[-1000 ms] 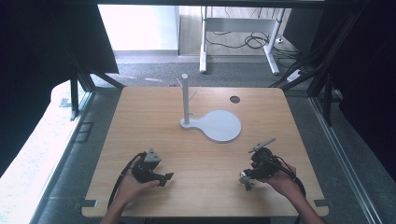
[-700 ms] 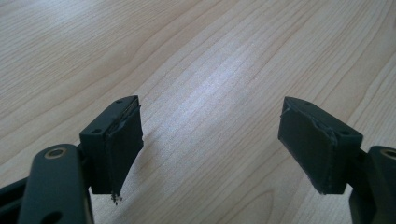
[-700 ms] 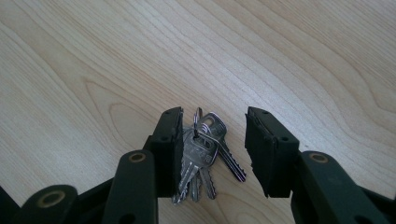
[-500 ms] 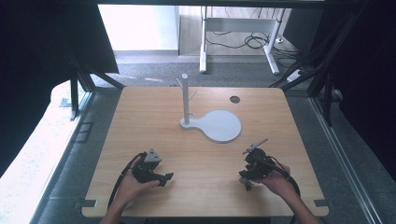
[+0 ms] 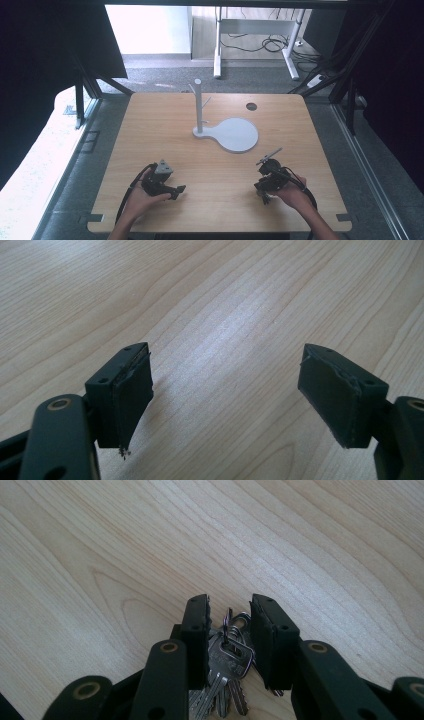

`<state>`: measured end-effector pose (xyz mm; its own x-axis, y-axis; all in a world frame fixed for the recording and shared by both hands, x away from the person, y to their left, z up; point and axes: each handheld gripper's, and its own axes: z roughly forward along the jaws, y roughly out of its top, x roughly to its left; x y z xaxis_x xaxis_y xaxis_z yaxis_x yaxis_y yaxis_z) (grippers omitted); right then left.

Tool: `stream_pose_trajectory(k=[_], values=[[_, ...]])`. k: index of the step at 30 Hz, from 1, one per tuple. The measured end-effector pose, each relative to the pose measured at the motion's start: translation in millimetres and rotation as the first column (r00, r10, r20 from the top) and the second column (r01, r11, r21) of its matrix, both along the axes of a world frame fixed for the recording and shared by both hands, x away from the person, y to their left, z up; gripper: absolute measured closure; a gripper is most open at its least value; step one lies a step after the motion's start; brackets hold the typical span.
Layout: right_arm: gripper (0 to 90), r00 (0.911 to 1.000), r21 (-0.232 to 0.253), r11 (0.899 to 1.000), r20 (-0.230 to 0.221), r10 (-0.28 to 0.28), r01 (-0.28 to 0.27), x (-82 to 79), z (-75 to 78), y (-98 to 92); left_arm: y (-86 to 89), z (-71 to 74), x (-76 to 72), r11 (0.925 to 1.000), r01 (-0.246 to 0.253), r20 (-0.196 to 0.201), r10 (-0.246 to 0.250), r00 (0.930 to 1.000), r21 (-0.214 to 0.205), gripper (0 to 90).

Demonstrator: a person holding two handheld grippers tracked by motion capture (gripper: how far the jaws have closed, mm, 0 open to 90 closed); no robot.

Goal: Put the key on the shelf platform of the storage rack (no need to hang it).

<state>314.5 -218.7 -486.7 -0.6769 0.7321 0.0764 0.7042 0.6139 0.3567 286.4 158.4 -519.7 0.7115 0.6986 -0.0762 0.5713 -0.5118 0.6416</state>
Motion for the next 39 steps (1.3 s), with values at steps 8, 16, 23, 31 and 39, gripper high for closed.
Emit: stream_pose_trajectory(k=[8,16,23,31,39], values=[[74.9,0.9999,-0.023,1.000,-0.016,0.002,-0.002,1.7,-4.0,3.6,-0.2,-0.2,0.0,1.0000,0.000,-0.002,0.000,1.0000,0.002,22.1],[77.7,0.9996,-0.034,0.999,-0.028,0.001,-0.002,3.8,-7.1,5.0,-0.7,-0.7,0.0,1.0000,-0.001,-0.004,0.001,1.0000,0.002,22.1],[80.3,0.9993,-0.041,0.999,-0.038,0.001,-0.003,4.0,-8.7,7.4,-0.5,-1.1,0.2,1.0000,-0.003,-0.005,0.003,1.0000,0.004,22.1],[84.9,0.9988,-0.044,0.999,-0.048,0.010,-0.012,3.9,-8.6,8.3,-1.0,-2.0,0.5,1.0000,0.001,-0.009,-0.001,1.0000,0.006,22.1],[88.6,0.9980,-0.052,0.998,-0.062,0.016,-0.019,4.2,-7.9,6.1,-0.3,-2.1,0.8,1.0000,0.001,-0.006,-0.001,1.0000,0.006,22.1]])
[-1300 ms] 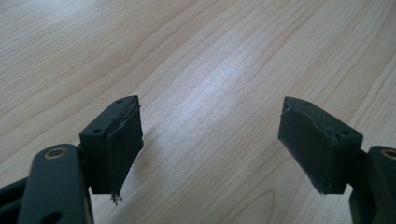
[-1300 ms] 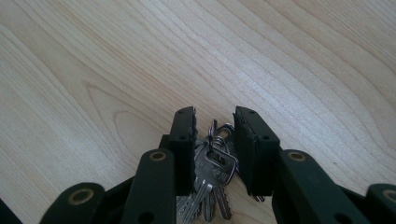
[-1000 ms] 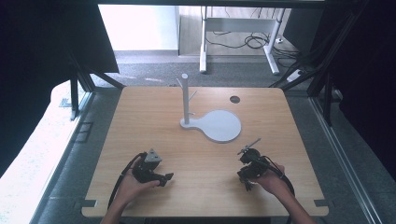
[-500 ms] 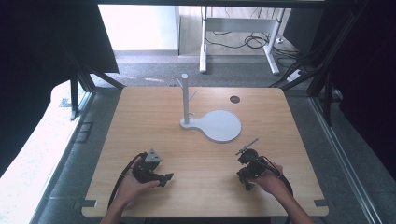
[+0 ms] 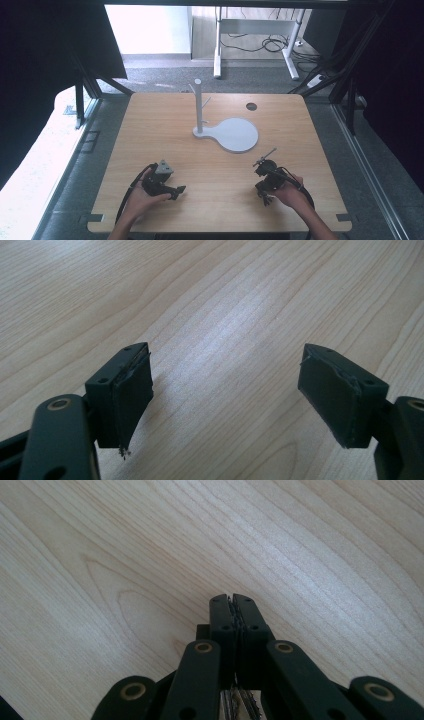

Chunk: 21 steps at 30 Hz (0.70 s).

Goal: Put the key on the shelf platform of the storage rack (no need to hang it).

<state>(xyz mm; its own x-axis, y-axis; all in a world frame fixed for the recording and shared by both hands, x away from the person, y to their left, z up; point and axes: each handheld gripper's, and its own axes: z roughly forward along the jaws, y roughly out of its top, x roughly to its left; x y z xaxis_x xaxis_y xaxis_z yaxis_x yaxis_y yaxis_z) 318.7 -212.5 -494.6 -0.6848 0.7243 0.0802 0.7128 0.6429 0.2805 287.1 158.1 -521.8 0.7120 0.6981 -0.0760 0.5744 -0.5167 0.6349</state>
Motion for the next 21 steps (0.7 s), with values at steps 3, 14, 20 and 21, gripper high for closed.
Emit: stream_pose_trajectory(k=[3,14,20,21], values=[[89.0,1.0000,-0.003,1.000,-0.002,0.004,-0.004,-0.4,0.4,-0.9,0.0,-0.2,0.2,1.0000,0.000,0.000,0.000,1.0000,0.001,22.1],[89.5,0.9993,0.003,1.000,0.033,0.019,-0.019,-6.6,17.7,-7.8,-0.7,-0.4,0.0,1.0000,0.000,-0.001,0.000,1.0000,0.002,22.1],[89.6,0.9979,0.009,1.000,0.064,0.009,-0.010,-9.5,34.1,-13.2,-1.2,-0.2,-0.2,1.0000,0.003,-0.001,-0.003,1.0000,0.006,22.1],[89.6,0.9974,0.011,1.000,0.071,0.014,-0.014,-9.4,36.2,-14.5,-1.2,-0.3,-0.2,1.0000,0.002,-0.002,-0.002,1.0000,0.006,22.1]])
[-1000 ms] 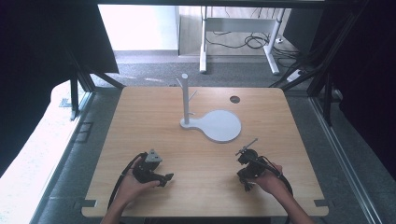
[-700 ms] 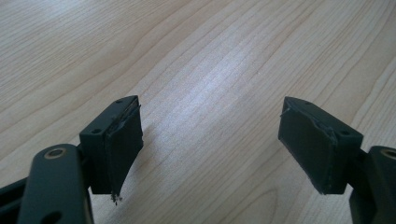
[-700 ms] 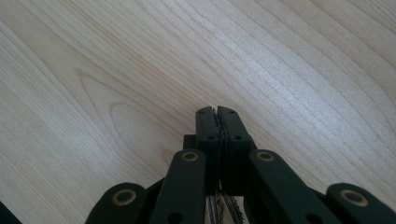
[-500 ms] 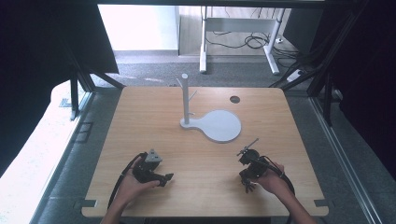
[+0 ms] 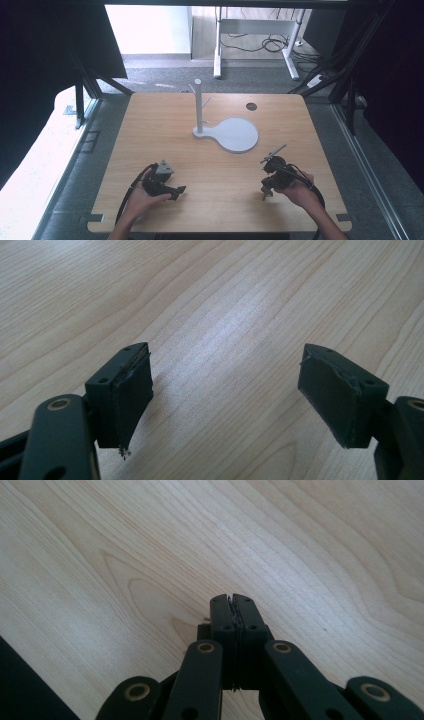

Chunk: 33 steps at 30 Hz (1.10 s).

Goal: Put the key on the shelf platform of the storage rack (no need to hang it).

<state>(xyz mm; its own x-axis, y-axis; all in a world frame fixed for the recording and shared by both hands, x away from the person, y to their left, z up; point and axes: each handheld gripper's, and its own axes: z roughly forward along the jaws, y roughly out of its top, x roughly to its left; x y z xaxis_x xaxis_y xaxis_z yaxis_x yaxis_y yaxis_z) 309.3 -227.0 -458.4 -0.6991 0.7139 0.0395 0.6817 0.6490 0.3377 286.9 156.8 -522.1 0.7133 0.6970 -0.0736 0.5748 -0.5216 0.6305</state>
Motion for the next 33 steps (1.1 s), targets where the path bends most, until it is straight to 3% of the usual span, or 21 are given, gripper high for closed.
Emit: stream_pose_trajectory(k=[22,25,33], values=[[89.6,0.9981,0.030,0.999,0.059,-0.019,0.017,-1.4,31.5,-15.0,3.6,1.8,0.3,0.9999,-0.008,0.004,0.008,1.0000,-0.008,22.0],[89.6,0.9982,0.053,0.998,0.056,-0.019,0.017,-0.4,35.9,-16.4,3.1,1.2,0.7,1.0000,0.000,0.005,0.000,1.0000,-0.002,22.0],[89.6,0.9975,0.057,0.998,0.068,-0.022,0.018,1.8,43.2,-18.8,3.2,0.8,0.8,1.0000,-0.002,0.004,0.002,1.0000,-0.001,22.1]])
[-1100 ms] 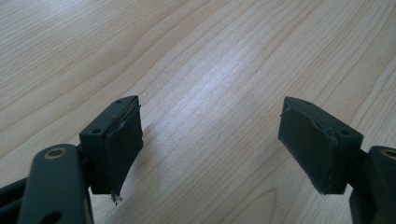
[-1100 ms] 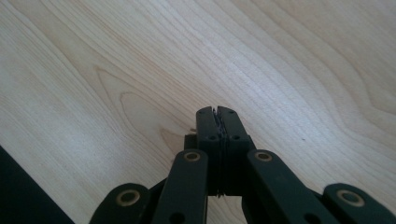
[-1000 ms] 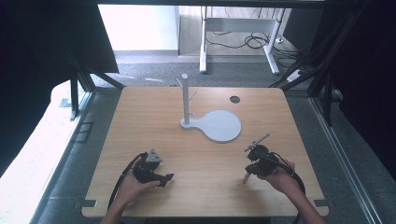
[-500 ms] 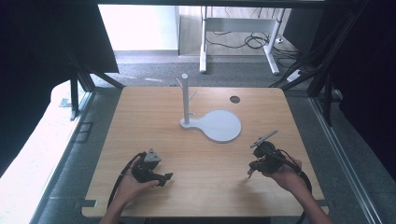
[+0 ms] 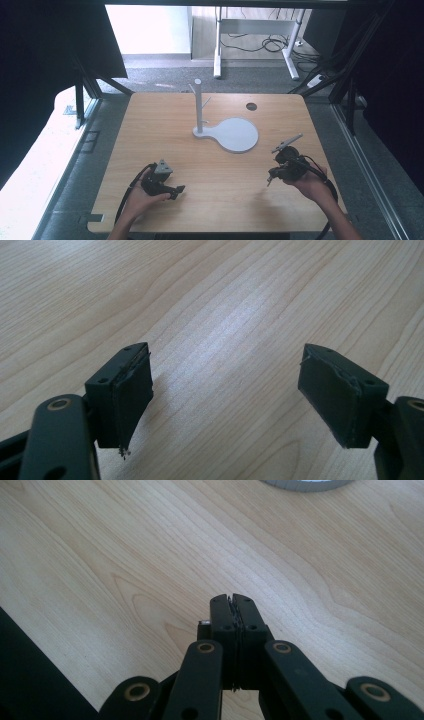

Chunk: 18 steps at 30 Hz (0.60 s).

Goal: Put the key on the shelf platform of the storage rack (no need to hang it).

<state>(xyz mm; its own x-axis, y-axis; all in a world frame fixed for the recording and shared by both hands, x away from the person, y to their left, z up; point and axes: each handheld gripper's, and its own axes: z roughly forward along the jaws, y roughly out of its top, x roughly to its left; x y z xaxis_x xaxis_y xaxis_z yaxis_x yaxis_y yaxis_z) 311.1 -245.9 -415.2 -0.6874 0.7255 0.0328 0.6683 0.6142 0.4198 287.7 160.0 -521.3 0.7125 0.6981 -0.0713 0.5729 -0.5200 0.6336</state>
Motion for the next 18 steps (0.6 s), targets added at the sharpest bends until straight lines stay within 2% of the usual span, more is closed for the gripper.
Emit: stream_pose_trajectory(k=[18], values=[[89.6,1.0000,0.002,1.000,0.005,-0.006,0.006,15.6,8.2,2.5,-0.9,-1.3,0.1,1.0000,-0.005,-0.004,0.005,1.0000,0.000,22.1]])
